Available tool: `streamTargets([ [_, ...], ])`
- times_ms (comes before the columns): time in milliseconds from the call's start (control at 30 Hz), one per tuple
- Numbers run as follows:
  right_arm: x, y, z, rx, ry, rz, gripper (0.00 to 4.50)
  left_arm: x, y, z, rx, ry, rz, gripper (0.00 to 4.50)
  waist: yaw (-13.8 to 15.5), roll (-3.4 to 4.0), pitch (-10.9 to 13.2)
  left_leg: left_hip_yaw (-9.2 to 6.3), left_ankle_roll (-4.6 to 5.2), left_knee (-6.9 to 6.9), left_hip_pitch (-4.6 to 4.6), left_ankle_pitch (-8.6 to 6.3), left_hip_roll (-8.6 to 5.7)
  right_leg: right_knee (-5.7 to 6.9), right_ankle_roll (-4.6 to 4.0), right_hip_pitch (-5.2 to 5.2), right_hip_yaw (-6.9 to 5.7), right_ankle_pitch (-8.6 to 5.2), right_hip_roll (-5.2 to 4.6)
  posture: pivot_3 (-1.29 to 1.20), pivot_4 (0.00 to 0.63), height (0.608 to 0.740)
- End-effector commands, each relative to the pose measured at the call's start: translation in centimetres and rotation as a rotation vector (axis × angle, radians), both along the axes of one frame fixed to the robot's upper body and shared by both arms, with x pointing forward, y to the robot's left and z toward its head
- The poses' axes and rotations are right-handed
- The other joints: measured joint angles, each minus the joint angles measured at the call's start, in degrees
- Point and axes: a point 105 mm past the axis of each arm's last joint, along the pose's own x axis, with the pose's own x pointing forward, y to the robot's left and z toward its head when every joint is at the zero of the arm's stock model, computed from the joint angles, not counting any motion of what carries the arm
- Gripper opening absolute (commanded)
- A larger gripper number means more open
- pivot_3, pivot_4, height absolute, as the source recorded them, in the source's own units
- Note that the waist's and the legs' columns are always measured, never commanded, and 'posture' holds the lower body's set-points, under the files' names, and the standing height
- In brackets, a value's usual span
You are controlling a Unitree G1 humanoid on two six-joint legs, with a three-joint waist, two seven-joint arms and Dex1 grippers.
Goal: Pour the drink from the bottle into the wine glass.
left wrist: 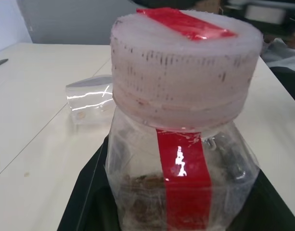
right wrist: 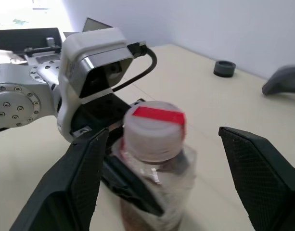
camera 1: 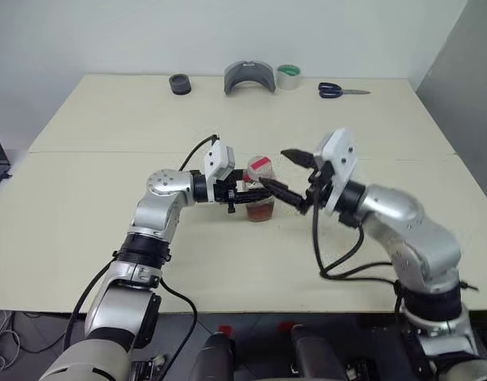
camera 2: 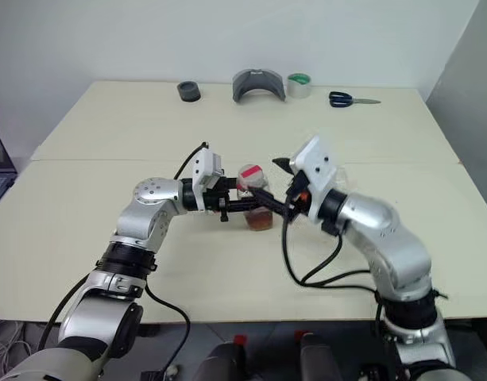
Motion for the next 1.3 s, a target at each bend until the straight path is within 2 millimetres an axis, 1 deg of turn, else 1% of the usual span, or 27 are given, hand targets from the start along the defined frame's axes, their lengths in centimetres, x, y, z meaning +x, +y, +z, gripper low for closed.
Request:
streamTargets([
  [33,0.6,0.2,1.7,0.047,-0.095,-0.17,3.92,0.4,-0.3,2.4,-0.034,-0.082,-0.006,1.82,-0.1,0.0,0.0,0.0,-0.02,-0.02,0.04,0.04,0.0,0.07,0.0,-0.01,0.0,0.0,0.02,0.0,0.15,0.74],
  [100,1.5,0.1,2.1,0.046,-0.139,-0.263,3.92,0.4,-0.4,2.4,-0.035,-0.083,-0.01,1.82,-0.1,0.0,0.0,-0.03,-0.08,-0.02,0.08,0.1,-0.01,0.17,0.0,-0.01,-0.02,-0.01,0.03,0.0,0.15,0.74],
  [200,2.4,0.3,2.4,0.067,-0.148,-0.319,3.92,0.5,-0.6,2.4,-0.034,-0.084,-0.015,1.82,-0.2,0.0,0.0,0.02,-0.12,-0.02,0.08,0.12,-0.04,0.17,0.0,-0.01,0.02,-0.01,0.02,0.0,0.15,0.74],
  [367,2.8,0.4,2.4,0.065,-0.155,-0.33,3.92,0.5,-0.7,2.4,-0.033,-0.085,-0.019,1.82,-0.2,0.0,0.0,0.02,-0.14,-0.08,0.04,0.14,-0.03,0.16,-0.03,-0.07,0.02,-0.01,0.01,0.0,0.15,0.74],
  [500,2.7,0.7,2.2,0.068,-0.142,-0.316,3.92,0.5,-0.7,2.3,-0.032,-0.086,-0.017,1.82,-0.2,0.0,0.0,0.03,-0.1,-0.06,0.04,0.12,-0.04,0.17,-0.03,-0.07,0.02,-0.01,0.0,0.0,0.15,0.74],
  [533,2.7,0.8,2.1,0.069,-0.136,-0.313,3.64,0.5,-0.7,2.3,-0.032,-0.086,-0.016,1.82,-0.2,0.0,0.0,0.02,-0.1,-0.07,0.05,0.11,-0.03,0.17,-0.03,-0.07,0.02,-0.01,0.01,0.0,0.15,0.74],
  [567,2.7,0.8,2.0,0.069,-0.134,-0.312,3.54,0.5,-0.6,2.3,-0.032,-0.086,-0.016,1.82,-0.2,0.0,0.0,0.02,-0.1,-0.08,0.05,0.11,-0.03,0.17,-0.03,-0.07,0.02,-0.01,0.01,0.0,0.15,0.74],
  [600,2.7,0.8,2.0,0.069,-0.132,-0.311,3.33,0.5,-0.6,2.3,-0.032,-0.086,-0.015,1.82,-0.2,0.0,0.0,0.02,-0.1,-0.08,0.05,0.11,-0.03,0.17,-0.03,-0.07,0.02,-0.01,0.01,0.0,0.15,0.74],
  [733,2.7,1.0,1.8,0.06,-0.121,-0.288,2.02,0.4,-0.5,2.2,-0.029,-0.084,-0.016,1.82,-0.2,0.0,0.0,0.02,-0.1,-0.07,0.05,0.11,-0.03,0.18,-0.03,-0.07,0.02,-0.01,0.01,0.0,0.15,0.74],
  [767,2.7,1.0,1.7,0.056,-0.121,-0.281,1.85,0.4,-0.5,2.2,-0.028,-0.084,-0.016,1.82,-0.2,0.0,0.0,0.02,-0.1,-0.06,0.04,0.12,-0.03,0.18,-0.03,-0.07,0.02,-0.01,0.01,0.0,0.15,0.74],
  [900,2.5,1.5,1.5,0.01,-0.122,-0.163,1.85,0.3,-0.4,2.2,-0.024,-0.079,-0.024,1.82,-0.2,0.0,0.0,0.03,-0.09,-0.06,0.05,0.11,-0.04,0.17,-0.03,-0.07,0.02,-0.01,0.01,0.0,0.15,0.74],
  [967,2.3,1.5,1.2,-0.059,-0.127,-0.025,1.85,0.1,-0.5,2.2,-0.019,-0.074,-0.039,1.82,-0.2,0.0,0.0,0.03,-0.08,-0.06,0.05,0.11,-0.03,0.17,-0.03,-0.07,0.01,-0.01,0.02,0.0,0.15,0.74],
  [1000,2.0,1.3,1.3,-0.086,-0.122,0.099,1.85,0.0,-0.5,2.3,-0.018,-0.073,-0.05,1.82,-0.2,0.0,0.0,0.03,-0.08,-0.06,0.05,0.11,-0.05,0.17,-0.03,-0.07,0.01,-0.01,0.01,0.0,0.15,0.74],
  [1033,1.9,0.9,1.5,-0.117,-0.113,0.208,1.85,-0.2,-0.5,2.5,-0.017,-0.073,-0.06,1.82,-0.2,0.0,0.0,0.02,-0.07,-0.06,0.05,0.1,-0.05,0.16,-0.03,-0.06,0.0,-0.01,0.02,0.0,0.15,0.74],
  [1100,2.1,0.1,1.8,-0.165,-0.09,0.349,1.85,-0.3,-0.5,2.7,-0.015,-0.076,-0.075,1.81,-0.2,0.01,0.0,0.05,-0.06,-0.04,0.05,0.1,-0.06,0.13,-0.02,-0.04,0.0,-0.01,0.02,0.0,0.15,0.74],
  [1200,3.1,-0.7,1.6,-0.224,-0.031,0.422,1.85,-0.6,-0.5,2.8,-0.011,-0.071,-0.094,1.81,-0.4,0.02,0.0,0.04,-0.05,-0.11,0.11,0.1,-0.01,0.08,-0.02,0.01,-0.02,-0.01,0.07,0.0,0.15,0.74],
  [1300,3.9,-1.1,1.6,-0.217,-0.012,0.399,1.85,-0.7,-0.5,2.9,-0.013,-0.07,-0.091,1.81,-0.4,0.02,0.0,0.02,-0.05,-0.14,0.13,0.1,0.04,0.09,-0.03,0.01,-0.03,-0.02,0.08,0.0,0.15,0.74],
])
